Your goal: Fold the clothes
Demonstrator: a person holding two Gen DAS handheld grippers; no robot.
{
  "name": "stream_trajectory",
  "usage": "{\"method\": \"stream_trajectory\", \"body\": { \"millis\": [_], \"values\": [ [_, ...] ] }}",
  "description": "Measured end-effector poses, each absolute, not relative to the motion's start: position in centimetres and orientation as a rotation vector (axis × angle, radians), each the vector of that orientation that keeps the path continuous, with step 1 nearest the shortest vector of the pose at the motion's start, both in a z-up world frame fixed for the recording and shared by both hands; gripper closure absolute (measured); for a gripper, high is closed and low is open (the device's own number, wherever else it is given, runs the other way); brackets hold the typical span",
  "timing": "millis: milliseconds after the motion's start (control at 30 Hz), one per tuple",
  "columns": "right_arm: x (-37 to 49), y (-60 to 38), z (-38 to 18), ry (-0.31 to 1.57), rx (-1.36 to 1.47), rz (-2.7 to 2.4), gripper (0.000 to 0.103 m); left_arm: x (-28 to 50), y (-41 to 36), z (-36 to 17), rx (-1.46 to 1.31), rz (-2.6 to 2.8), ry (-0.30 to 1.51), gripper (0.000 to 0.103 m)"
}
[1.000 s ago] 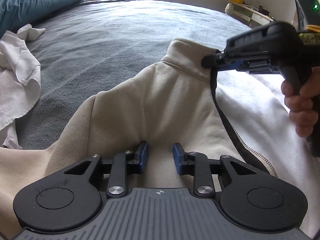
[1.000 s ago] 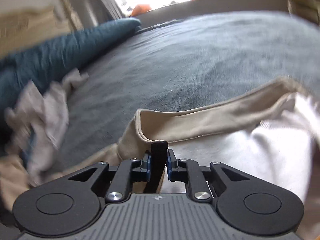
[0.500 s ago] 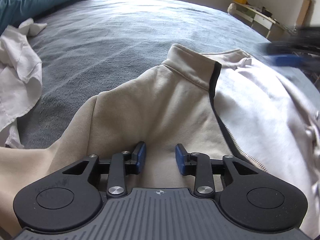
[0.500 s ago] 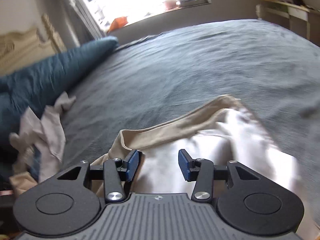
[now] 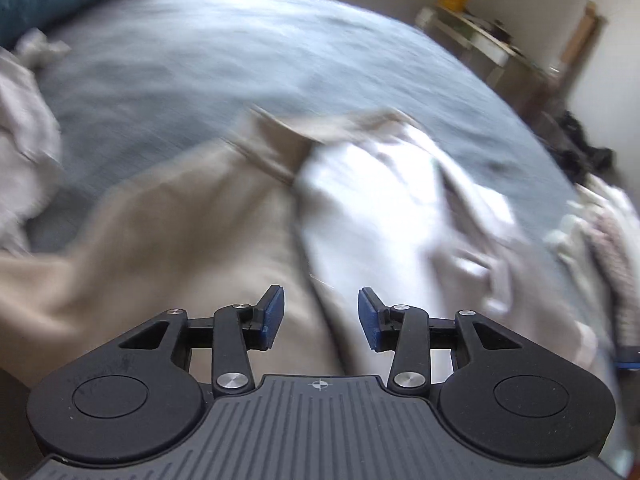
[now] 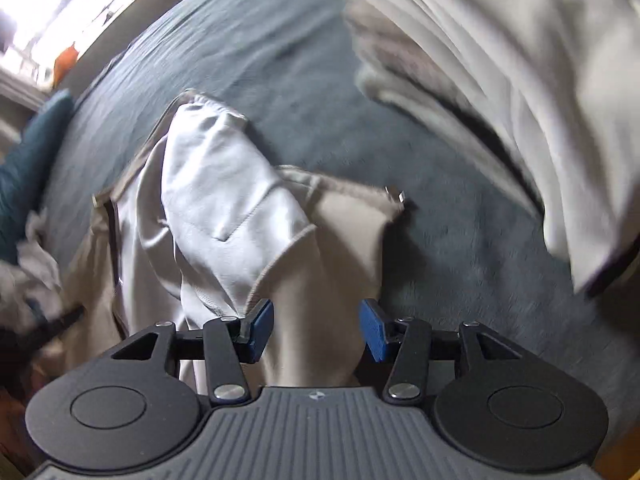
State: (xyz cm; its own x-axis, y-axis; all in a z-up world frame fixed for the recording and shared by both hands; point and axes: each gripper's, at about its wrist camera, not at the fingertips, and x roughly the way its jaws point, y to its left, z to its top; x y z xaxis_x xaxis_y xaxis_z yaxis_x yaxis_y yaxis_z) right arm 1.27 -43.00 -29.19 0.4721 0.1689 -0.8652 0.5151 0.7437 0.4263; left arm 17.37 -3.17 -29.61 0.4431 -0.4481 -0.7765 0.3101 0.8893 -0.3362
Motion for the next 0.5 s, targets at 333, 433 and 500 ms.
{"method": "stream_trajectory", "body": {
  "millis": [333,433,500],
  "values": [
    [2.9,-49.6,-36.7,0.949,1.063,-0.334,0.051,11.2,-15.8,-32.5,-0.055,-0.601,1.124,0.063],
    [3.4,-49.5,-37.7,0.924,1.074,-0.346,0.051,10.7,-17.7,-32.2,-0.046,-0.621,1.106,0.063],
    [3.7,-49.2,-38.1,0.896,1.080,-0.343,0.051,10.5,-18.9,-31.7,-0.045,-0.641,1.088,0.063]
  ]
}}
